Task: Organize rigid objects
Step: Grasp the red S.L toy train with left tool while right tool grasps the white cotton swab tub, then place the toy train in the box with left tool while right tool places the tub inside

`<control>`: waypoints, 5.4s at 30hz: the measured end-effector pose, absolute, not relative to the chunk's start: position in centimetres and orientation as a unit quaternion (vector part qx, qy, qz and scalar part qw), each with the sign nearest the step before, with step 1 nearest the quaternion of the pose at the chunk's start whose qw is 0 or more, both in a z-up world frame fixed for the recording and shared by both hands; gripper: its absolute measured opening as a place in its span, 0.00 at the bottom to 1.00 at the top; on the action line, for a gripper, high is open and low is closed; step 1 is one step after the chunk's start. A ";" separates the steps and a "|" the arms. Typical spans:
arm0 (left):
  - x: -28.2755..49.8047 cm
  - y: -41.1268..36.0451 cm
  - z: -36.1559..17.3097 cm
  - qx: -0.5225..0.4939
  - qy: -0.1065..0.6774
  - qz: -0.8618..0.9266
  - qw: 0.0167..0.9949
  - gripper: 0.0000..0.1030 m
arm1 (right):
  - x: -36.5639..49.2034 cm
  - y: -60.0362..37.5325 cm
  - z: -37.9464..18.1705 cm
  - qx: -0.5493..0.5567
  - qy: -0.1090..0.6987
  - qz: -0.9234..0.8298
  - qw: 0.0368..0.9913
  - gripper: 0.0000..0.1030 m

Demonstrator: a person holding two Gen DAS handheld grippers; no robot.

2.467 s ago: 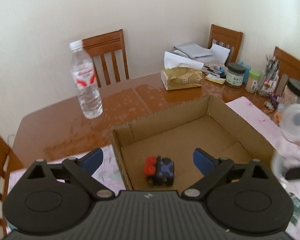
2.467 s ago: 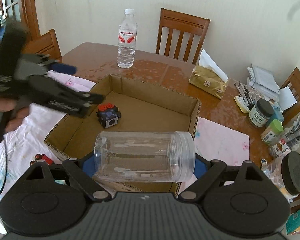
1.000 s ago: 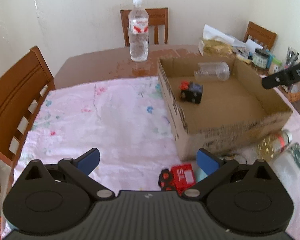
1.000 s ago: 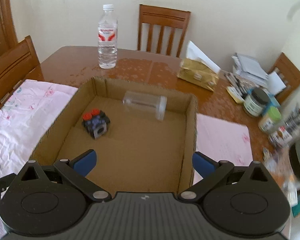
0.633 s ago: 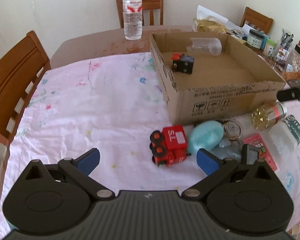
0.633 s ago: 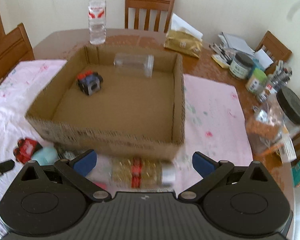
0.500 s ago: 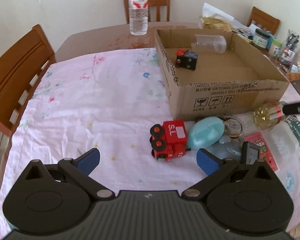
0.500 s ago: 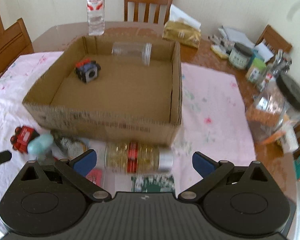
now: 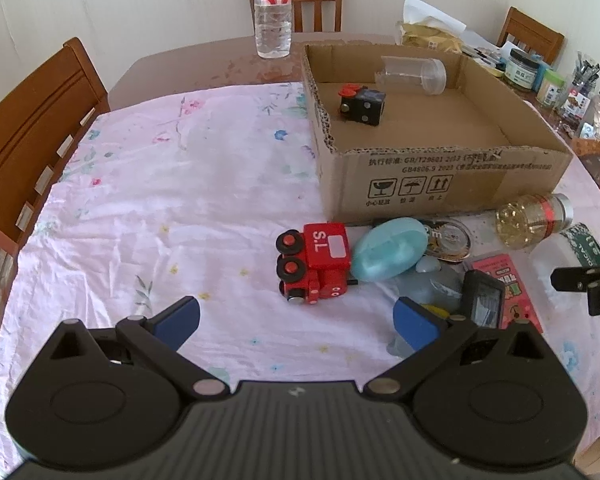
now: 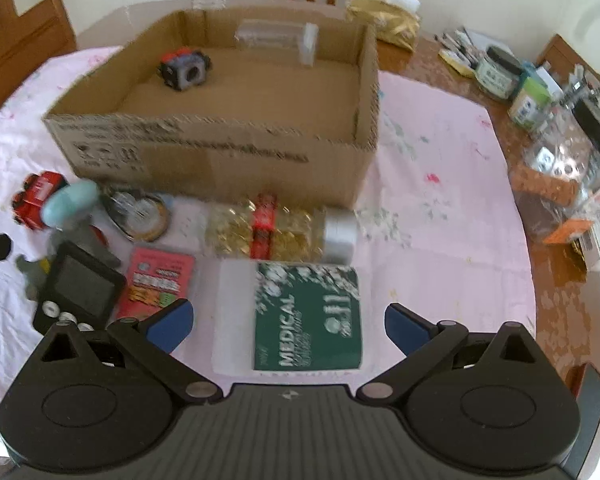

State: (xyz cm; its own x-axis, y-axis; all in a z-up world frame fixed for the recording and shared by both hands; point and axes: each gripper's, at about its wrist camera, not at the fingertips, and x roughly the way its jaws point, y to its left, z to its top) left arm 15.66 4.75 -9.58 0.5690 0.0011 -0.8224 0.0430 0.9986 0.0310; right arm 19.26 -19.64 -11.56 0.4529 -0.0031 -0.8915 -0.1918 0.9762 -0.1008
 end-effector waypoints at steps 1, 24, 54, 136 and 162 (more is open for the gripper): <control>15.8 4.8 -9.6 0.022 0.464 -0.012 0.885 0.99 | 19.3 -20.0 -11.8 -0.093 0.522 0.044 0.847 1.00; 21.9 6.5 -12.8 0.012 0.472 0.001 0.882 1.00 | 19.9 -20.1 -14.0 -0.082 0.555 0.021 0.828 1.00; 20.6 7.1 -13.4 0.020 0.462 -0.038 0.886 0.66 | 19.6 -21.3 -14.7 -0.053 0.526 0.053 0.847 1.00; 27.1 0.0 -4.5 0.045 0.374 -0.118 0.919 0.99 | 27.8 -17.7 -1.9 -0.155 0.441 0.183 0.865 0.84; 21.1 4.4 -3.2 0.048 0.376 -0.024 0.925 0.99 | 38.1 -15.8 -3.6 -0.130 0.453 0.151 0.869 0.84</control>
State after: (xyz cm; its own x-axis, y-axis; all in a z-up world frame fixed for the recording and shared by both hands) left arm 21.10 4.41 -3.22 0.7166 -0.0091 -0.6974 0.0809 0.9943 0.0701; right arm 38.07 -15.81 -3.56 0.5432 0.1452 -0.8269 -0.3801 0.9208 -0.0880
